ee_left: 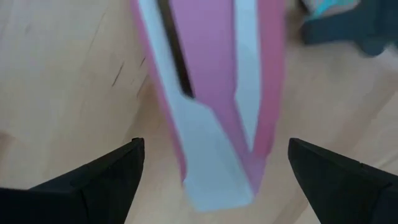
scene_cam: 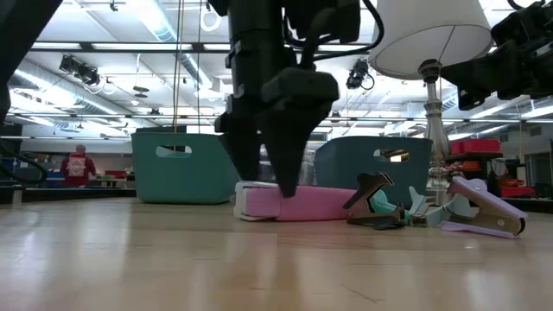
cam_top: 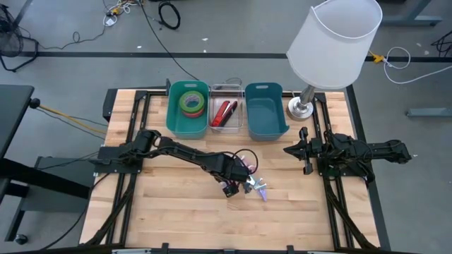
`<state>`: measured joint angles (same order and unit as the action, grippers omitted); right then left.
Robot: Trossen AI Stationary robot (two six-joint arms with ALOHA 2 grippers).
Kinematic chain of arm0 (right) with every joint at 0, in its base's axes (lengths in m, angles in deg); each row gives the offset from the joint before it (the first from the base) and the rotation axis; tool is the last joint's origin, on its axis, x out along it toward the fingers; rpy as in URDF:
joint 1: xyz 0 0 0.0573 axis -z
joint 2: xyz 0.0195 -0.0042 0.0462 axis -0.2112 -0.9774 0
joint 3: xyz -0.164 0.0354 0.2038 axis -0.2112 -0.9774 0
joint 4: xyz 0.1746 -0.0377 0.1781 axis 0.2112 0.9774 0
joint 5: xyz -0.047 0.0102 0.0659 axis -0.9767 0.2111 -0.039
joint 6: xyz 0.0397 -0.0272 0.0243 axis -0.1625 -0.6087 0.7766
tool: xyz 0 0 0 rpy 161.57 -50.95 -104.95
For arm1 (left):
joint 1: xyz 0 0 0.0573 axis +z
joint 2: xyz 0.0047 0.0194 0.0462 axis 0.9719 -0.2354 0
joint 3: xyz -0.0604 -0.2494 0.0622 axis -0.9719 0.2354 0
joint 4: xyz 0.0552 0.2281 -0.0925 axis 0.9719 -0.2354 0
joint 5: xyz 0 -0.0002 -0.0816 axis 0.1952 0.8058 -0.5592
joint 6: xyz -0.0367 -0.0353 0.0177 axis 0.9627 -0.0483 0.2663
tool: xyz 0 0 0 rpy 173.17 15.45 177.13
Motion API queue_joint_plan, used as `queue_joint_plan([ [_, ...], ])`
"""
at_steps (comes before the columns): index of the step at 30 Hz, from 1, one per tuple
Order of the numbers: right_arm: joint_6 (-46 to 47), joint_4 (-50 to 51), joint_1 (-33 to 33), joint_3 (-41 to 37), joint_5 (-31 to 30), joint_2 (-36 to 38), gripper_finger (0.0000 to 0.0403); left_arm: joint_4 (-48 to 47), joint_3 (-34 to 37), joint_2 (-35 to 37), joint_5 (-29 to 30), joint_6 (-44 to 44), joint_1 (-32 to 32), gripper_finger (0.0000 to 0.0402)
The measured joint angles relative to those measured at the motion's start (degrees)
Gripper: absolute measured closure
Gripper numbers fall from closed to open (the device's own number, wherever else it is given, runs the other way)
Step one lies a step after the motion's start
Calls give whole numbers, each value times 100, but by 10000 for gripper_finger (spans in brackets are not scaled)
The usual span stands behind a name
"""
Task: Pick and place Stapler, Stapler remover, tape
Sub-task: Put the pink stapler into the transparent bin
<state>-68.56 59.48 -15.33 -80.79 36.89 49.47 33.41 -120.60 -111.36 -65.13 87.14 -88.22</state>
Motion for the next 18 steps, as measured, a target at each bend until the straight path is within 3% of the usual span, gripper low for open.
queue_joint_plan([
  [12, 0, -3, -1, 0, -2, 0, 387, 71, 3, -5, -146, 41, 4, 6],
  [18, 0, -5, 0, 1, 0, 0, 387, 94, -5, -124, -332, 89, 4, 34],
])
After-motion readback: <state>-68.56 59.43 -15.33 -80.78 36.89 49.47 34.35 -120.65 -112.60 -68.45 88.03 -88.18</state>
